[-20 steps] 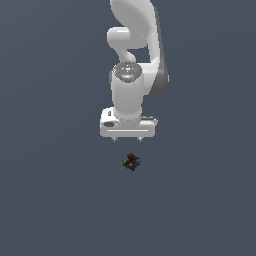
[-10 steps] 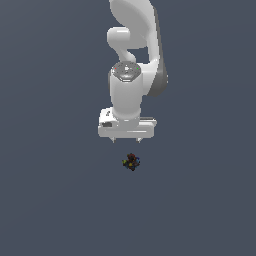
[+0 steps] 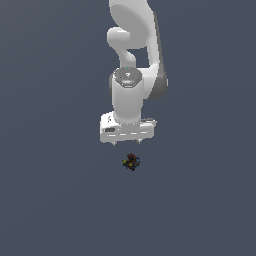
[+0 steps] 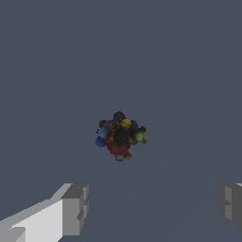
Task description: Pick up the object and move it to a goal position.
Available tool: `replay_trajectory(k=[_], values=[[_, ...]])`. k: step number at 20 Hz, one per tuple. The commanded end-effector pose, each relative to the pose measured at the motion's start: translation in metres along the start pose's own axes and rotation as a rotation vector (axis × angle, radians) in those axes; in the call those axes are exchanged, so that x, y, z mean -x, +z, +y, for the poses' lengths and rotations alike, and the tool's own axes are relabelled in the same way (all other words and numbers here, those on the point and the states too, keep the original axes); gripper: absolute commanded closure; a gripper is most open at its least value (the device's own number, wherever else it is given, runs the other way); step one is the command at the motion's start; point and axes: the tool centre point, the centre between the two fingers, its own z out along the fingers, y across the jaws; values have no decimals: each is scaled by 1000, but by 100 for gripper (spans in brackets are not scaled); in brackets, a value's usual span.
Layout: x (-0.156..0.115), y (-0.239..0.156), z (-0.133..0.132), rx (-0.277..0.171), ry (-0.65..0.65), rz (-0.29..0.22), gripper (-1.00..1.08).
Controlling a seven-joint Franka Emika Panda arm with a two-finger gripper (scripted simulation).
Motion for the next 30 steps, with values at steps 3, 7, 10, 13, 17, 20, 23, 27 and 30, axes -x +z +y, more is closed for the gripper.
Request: replay_trajectory(k=[3,7,10,13,17,20,23,27,30], values=[[-3,9,-2,1,-106,-5,-92],[-6,19,-4,0,-222,-10,-92],[-8,26,-5,-2,-309,-13,-92],[-10,33,-7,-4,-396,-15,-92],[-12,43,-9,-9,-512,-17,-92],[-14,50,-11,-13,-599,-18,-92],[-16,57,-13,-17,-683,-19,-92],[-18,65,-15,-23,-776,-18,-92],[-19,69,-16,-26,-830,-17,-92]])
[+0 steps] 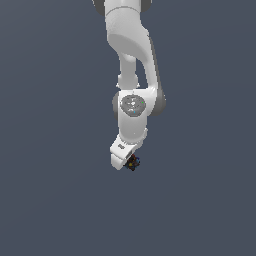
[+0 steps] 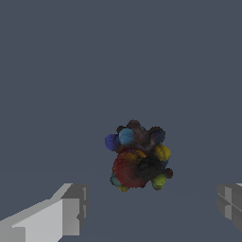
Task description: Pick up the object and move it to a goal position.
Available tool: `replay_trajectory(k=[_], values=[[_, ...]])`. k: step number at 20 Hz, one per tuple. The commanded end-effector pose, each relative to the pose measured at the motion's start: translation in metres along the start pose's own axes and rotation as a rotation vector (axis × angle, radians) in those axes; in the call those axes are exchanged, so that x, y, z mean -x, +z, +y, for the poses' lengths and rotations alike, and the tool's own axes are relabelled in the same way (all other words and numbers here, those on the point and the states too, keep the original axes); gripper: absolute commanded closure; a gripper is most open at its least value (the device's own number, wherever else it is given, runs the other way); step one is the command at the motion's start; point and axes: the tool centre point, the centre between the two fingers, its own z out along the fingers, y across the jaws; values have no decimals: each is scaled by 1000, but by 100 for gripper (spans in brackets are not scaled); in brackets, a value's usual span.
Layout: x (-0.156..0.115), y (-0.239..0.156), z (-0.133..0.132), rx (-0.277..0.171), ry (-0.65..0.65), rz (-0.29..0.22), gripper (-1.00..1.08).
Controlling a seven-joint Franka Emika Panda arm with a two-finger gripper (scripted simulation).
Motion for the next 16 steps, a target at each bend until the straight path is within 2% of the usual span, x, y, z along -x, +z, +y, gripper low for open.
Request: replay_trajectory(k=[1,8,16], values=[[-1,3,0,-2,-45,1,-92],[-4,9,0,-5,-111,4,-92],[-4,15,0,-5,-113,4,-92]])
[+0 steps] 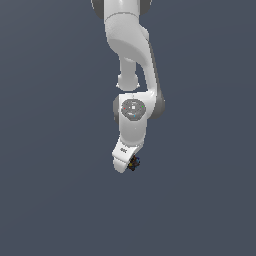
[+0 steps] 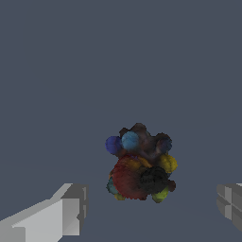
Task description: Pick up the object and move it to a goal position.
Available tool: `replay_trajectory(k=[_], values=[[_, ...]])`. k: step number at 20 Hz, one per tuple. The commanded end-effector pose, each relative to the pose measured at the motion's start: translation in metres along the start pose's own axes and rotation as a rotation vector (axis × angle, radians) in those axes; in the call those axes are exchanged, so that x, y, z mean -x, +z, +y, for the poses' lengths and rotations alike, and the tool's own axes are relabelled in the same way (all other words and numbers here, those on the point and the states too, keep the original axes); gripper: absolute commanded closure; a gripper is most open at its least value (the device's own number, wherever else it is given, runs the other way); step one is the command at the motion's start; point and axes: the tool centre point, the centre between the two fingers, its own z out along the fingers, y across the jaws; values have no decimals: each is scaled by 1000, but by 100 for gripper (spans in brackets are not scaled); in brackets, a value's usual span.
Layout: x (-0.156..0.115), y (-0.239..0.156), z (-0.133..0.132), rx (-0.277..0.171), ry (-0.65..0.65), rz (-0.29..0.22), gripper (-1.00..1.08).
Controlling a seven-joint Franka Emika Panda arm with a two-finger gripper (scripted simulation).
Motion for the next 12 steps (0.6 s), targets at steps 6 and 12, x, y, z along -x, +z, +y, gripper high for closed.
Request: replay_trajectory(k=[6,12], values=[[0,34,-2,-1,-4,0,-92],[0,47,-1,-1,-5,0,-92]])
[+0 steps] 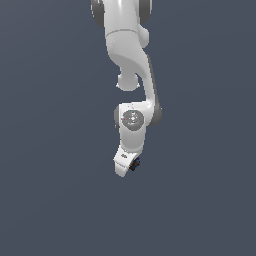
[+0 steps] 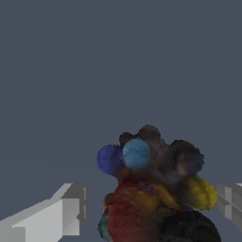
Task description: Pick up the object and move it to a goal position.
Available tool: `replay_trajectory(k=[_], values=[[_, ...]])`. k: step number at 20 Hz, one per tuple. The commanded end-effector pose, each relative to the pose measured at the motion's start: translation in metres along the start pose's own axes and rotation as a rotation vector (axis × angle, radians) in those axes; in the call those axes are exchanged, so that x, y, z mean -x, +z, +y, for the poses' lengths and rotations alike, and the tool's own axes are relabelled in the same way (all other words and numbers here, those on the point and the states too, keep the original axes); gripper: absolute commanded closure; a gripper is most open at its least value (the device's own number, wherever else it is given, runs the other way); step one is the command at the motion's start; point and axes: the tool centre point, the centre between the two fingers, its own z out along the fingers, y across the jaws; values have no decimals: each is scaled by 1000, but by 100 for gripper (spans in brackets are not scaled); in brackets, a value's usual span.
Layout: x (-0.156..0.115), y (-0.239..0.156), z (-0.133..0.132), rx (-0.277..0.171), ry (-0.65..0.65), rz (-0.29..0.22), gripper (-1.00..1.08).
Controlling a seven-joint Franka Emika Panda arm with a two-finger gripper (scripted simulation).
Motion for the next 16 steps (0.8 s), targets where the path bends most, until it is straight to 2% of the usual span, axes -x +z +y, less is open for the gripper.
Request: replay_trajectory(k=[1,2,16], values=[[1,5,-1,-4,0,-2,-92],[1,5,-1,-4,0,-2,108],[0,-5,4,8,-6,6,108]])
